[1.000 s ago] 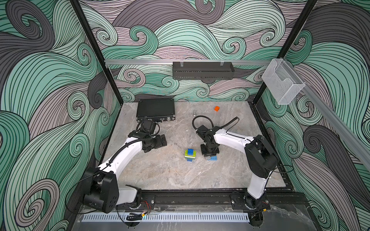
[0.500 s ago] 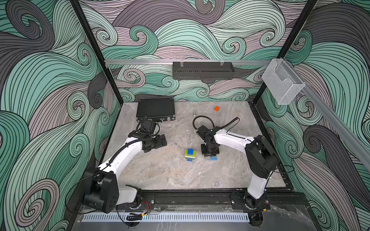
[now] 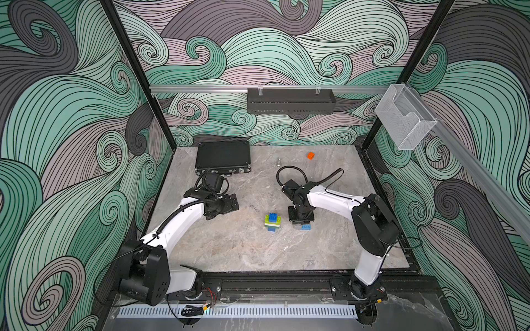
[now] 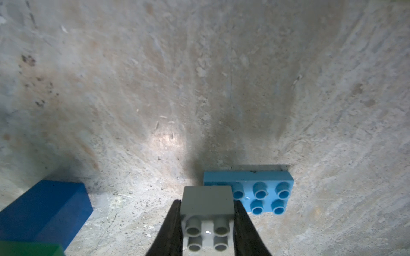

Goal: Assemble a carrot with lego
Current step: Assemble the lego brick with the lego brick.

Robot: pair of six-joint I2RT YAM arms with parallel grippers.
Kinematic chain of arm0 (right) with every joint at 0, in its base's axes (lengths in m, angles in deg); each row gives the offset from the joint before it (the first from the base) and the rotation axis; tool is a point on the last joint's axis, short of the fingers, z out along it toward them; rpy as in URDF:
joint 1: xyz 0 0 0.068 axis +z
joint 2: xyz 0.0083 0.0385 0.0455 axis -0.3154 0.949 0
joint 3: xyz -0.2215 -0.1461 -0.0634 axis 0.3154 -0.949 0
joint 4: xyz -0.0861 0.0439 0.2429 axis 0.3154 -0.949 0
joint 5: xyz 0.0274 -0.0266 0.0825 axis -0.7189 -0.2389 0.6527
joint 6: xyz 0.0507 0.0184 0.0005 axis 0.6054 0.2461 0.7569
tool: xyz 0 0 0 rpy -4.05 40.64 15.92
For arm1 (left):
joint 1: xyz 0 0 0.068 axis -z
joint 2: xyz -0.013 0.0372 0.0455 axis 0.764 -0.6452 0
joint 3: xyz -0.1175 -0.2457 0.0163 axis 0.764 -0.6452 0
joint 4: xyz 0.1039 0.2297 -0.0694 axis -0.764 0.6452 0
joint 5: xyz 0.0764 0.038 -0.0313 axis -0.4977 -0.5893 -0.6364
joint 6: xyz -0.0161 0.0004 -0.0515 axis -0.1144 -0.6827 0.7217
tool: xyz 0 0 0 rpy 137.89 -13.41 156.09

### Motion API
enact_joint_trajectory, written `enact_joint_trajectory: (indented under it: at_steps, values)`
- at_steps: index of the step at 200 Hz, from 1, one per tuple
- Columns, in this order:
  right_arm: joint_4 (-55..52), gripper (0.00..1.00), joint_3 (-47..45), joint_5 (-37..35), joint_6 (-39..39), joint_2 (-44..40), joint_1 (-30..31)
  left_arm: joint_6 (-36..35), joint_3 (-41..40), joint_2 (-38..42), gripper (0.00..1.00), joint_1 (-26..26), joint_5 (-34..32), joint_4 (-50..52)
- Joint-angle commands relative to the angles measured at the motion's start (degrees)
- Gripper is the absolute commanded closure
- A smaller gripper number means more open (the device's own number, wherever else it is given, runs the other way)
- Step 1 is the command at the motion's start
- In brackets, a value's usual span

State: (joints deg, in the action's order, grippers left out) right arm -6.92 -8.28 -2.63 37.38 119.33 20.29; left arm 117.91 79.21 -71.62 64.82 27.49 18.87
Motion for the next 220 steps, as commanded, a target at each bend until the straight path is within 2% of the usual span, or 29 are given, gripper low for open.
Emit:
enact_joint_trajectory:
  at_steps: [1,31,50,100,162,189,220]
  values:
    - [-0.9,1.0,-2.0,-2.0,-2.3,4.2,0.4,0.5,-0.1,0.9,0.01,-0.4,-0.8,0.3]
    - [-0.7,1.0,-2.9,-4.2,-4.1,4.0,0.5,0.5,-0.4,1.2,0.02,-0.5,-0.8,0.3]
    - [-1.0,1.0,-3.7,-5.8,-1.8,3.9,0.3,0.5,-0.3,0.9,0.01,-0.4,-0.8,0.1]
    - [0.0,1.0,-4.6,-3.8,2.3,1.6,0.0,0.4,-0.1,0.2,0.01,-0.5,-0.3,0.2]
    - [2.2,1.0,-5.4,-0.3,1.9,0.1,-1.7,0.1,0.0,0.5,0.01,-0.5,0.2,0.1]
    - [0.0,1.0,-2.9,-4.3,0.2,1.1,-0.6,0.0,0.0,0.6,0.01,-0.5,0.7,0.1]
    - [1.3,1.0,-5.4,-6.1,-0.1,2.7,0.1,-0.2,0.1,0.9,0.01,-0.4,0.2,0.1]
